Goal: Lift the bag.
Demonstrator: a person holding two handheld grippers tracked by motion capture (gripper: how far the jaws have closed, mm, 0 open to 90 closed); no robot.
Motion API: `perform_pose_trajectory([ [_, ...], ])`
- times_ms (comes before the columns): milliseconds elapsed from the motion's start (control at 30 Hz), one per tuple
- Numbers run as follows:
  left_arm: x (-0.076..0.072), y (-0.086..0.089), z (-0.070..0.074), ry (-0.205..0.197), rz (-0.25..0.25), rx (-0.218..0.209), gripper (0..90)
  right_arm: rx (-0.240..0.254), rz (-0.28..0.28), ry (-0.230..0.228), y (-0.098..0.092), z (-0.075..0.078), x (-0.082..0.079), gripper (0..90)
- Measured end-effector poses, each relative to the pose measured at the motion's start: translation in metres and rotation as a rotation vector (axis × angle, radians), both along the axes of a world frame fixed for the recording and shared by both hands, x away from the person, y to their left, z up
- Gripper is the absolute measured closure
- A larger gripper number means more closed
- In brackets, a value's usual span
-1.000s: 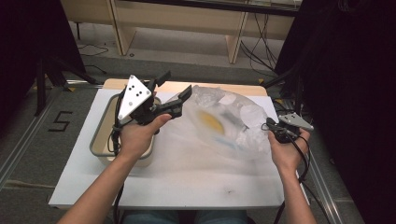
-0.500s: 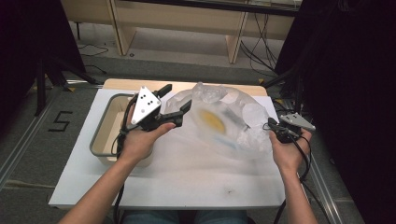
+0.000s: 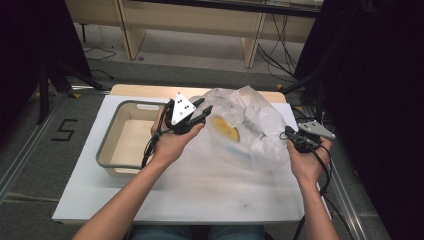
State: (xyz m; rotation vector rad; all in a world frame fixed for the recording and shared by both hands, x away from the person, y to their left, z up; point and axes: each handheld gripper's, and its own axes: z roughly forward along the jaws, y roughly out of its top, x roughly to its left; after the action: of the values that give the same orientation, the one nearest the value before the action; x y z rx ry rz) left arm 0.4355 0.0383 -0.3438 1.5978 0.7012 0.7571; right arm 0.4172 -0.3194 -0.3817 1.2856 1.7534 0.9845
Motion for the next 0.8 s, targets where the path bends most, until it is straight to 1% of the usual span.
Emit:
perform_pose_trajectory([
  [67, 0.006, -0.003, -0.003, 0.009, 0.025, 0.003, 68.7, -0.001, 0.010, 0.003, -0.001, -0.001, 0.001, 90.0],
  [133, 0.012, -0.006, -0.006, 0.014, 0.053, 0.016, 68.8, -0.006, 0.020, -0.003, -0.001, -0.001, 0.001, 89.0],
  [233, 0.021, -0.011, -0.012, 0.017, 0.094, 0.044, 69.3, -0.010, 0.035, -0.018, -0.001, -0.003, 0.001, 82.5],
  [300, 0.028, -0.012, -0.017, 0.036, 0.119, 0.059, 69.3, 0.000, 0.041, -0.028, -0.002, -0.003, 0.000, 77.5],
  [333, 0.032, -0.013, -0.019, 0.043, 0.133, 0.059, 69.3, 0.010, 0.050, -0.036, -0.002, -0.003, -0.001, 74.9],
  [367, 0.036, -0.013, -0.022, 0.053, 0.148, 0.070, 69.3, 0.019, 0.055, -0.049, -0.003, -0.002, -0.001, 72.0],
  [400, 0.039, -0.013, -0.024, 0.066, 0.162, 0.066, 69.2, 0.025, 0.058, -0.059, -0.003, -0.001, -0.003, 69.1],
  [467, 0.046, -0.013, -0.028, 0.094, 0.190, 0.078, 69.0, 0.047, 0.064, -0.085, -0.005, 0.002, -0.005, 62.4],
  [533, 0.053, -0.014, -0.032, 0.120, 0.207, 0.081, 68.7, 0.058, 0.051, -0.113, -0.007, 0.007, -0.008, 56.9],
  [567, 0.056, -0.013, -0.033, 0.125, 0.219, 0.099, 68.6, 0.064, 0.043, -0.131, -0.009, 0.009, -0.010, 53.9],
  [633, 0.062, -0.013, -0.036, 0.146, 0.241, 0.101, 67.8, 0.082, 0.024, -0.180, -0.012, 0.014, -0.014, 50.3],
  [667, 0.064, -0.012, -0.037, 0.157, 0.247, 0.109, 66.2, 0.090, 0.015, -0.197, -0.014, 0.016, -0.016, 48.6],
  [700, 0.067, -0.012, -0.037, 0.170, 0.244, 0.125, 63.1, 0.101, 0.006, -0.212, -0.017, 0.019, -0.019, 47.8],
  [733, 0.069, -0.011, -0.038, 0.182, 0.243, 0.128, 59.5, 0.105, 0.004, -0.220, -0.019, 0.022, -0.021, 47.4],
  [800, 0.070, -0.009, -0.037, 0.176, 0.238, 0.126, 53.2, 0.104, 0.020, -0.221, -0.023, 0.024, -0.025, 47.0],
])
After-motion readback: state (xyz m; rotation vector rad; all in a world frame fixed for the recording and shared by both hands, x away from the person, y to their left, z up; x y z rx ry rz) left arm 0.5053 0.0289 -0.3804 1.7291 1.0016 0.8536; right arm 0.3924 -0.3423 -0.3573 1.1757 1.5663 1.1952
